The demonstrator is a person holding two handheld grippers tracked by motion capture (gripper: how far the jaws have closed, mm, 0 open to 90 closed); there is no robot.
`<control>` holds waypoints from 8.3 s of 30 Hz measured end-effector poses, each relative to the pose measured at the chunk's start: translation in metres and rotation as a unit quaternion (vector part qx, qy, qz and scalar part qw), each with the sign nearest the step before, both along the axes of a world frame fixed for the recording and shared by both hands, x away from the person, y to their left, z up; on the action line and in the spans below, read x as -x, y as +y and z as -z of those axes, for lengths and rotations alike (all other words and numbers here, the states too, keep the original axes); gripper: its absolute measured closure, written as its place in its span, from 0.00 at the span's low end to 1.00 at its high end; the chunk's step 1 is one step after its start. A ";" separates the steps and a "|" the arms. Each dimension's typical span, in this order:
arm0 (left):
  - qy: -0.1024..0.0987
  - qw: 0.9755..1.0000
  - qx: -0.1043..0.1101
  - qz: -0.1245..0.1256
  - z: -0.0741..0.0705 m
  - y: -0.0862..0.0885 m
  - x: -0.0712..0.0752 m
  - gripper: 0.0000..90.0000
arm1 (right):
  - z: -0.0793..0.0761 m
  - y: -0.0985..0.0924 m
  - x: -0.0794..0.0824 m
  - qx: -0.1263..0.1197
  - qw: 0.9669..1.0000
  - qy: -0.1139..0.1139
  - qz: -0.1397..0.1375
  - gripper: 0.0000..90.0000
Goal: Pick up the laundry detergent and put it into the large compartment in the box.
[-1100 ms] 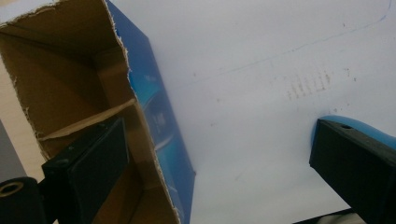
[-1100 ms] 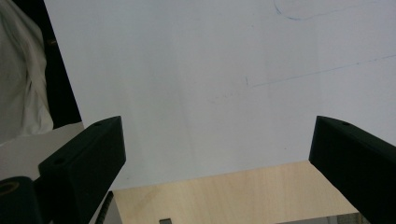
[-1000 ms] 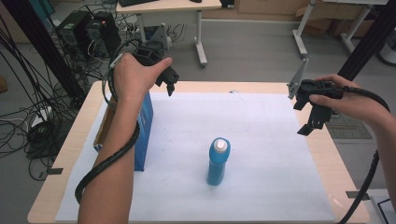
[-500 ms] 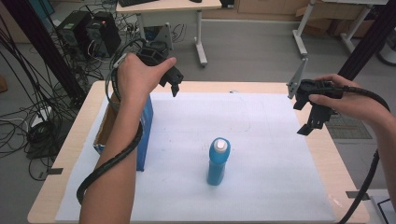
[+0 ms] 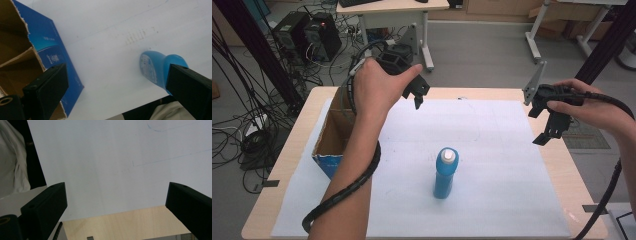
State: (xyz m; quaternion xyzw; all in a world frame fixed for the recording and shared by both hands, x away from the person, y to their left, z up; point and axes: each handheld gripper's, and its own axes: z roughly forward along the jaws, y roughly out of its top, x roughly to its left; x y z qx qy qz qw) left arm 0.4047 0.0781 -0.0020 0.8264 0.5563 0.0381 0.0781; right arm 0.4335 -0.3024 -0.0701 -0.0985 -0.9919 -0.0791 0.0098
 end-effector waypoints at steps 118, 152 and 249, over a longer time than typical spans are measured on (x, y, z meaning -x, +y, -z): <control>-0.021 0.998 -0.012 0.051 0.078 -0.097 0.084 0.41 | 0.015 -0.024 0.016 -0.024 1.000 -0.008 0.003 0.04; -0.058 0.998 0.014 0.019 -0.080 0.031 0.079 0.41 | 0.014 0.013 0.002 -0.010 1.000 0.007 0.009 0.04; -0.014 0.984 -0.004 -0.175 0.096 0.161 0.008 0.41 | 0.026 0.040 -0.024 0.018 1.000 0.022 0.005 0.04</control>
